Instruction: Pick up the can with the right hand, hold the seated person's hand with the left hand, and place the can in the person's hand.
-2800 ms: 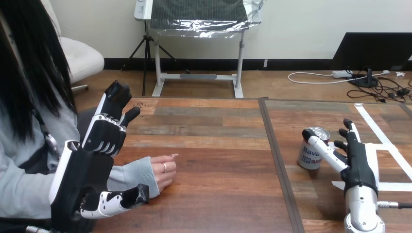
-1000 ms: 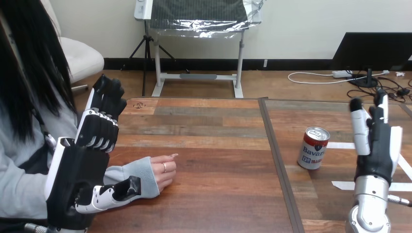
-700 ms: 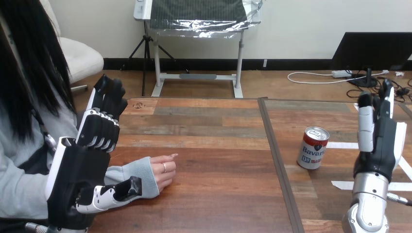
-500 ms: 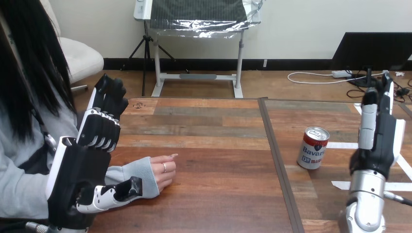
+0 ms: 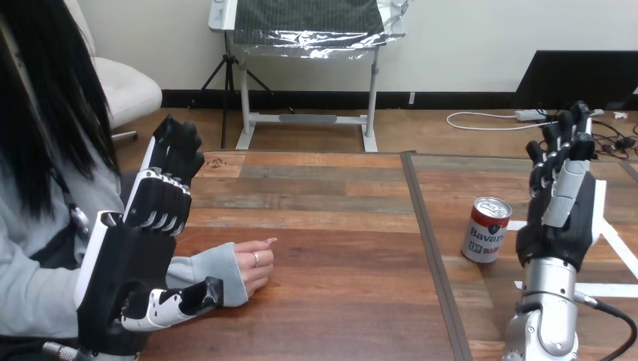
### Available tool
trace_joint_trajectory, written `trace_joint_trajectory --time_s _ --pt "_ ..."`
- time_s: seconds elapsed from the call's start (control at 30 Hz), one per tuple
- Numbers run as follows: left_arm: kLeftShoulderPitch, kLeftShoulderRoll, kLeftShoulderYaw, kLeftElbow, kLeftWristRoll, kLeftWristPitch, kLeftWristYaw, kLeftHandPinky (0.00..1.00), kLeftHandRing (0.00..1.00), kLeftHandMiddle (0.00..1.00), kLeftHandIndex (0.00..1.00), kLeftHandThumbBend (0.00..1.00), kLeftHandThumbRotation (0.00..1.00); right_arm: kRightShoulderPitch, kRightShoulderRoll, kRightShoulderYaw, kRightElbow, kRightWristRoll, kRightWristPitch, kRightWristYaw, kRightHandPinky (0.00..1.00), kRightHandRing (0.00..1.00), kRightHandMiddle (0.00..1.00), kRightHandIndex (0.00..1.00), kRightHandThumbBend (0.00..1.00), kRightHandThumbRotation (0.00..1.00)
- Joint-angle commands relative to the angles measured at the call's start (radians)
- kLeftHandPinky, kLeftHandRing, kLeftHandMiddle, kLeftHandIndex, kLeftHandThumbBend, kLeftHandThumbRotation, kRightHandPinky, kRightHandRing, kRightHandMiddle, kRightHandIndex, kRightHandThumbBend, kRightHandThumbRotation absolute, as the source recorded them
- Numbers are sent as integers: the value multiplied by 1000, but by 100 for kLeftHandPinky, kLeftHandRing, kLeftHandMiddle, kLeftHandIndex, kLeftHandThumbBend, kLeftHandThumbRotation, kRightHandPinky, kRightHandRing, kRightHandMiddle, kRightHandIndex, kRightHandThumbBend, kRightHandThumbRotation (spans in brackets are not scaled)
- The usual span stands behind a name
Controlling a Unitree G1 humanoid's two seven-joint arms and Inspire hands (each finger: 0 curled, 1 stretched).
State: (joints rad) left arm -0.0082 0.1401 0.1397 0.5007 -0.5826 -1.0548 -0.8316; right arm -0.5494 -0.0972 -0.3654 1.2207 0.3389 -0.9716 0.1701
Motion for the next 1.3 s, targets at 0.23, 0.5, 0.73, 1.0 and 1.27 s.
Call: trace_joint_trajectory --time_s 0.23,0.5,0.73,1.0,1.27 --pt "-57 -11 16 -1 5 -16 3 100 100 100 100 100 50 -77 -67 7 5 -93 19 -100 96 99 100 100 100 83" --pt "-50 -11 14 -7 4 -7 4 100 100 100 100 100 50 -69 -105 40 26 -204 57 -222 99 100 100 100 100 72" --pt "-50 -11 15 -4 -7 -3 -5 100 100 100 100 100 50 -65 -136 76 42 -293 131 -318 100 100 100 100 100 61" --pt "-51 -17 18 -3 -13 -9 -9 100 100 100 100 100 48 -62 -155 94 58 -336 201 -364 100 100 100 100 100 52" --pt "-37 -11 15 -21 -17 10 -10 100 100 100 100 100 47 -54 -171 128 67 -393 262 -432 100 100 100 100 100 50"
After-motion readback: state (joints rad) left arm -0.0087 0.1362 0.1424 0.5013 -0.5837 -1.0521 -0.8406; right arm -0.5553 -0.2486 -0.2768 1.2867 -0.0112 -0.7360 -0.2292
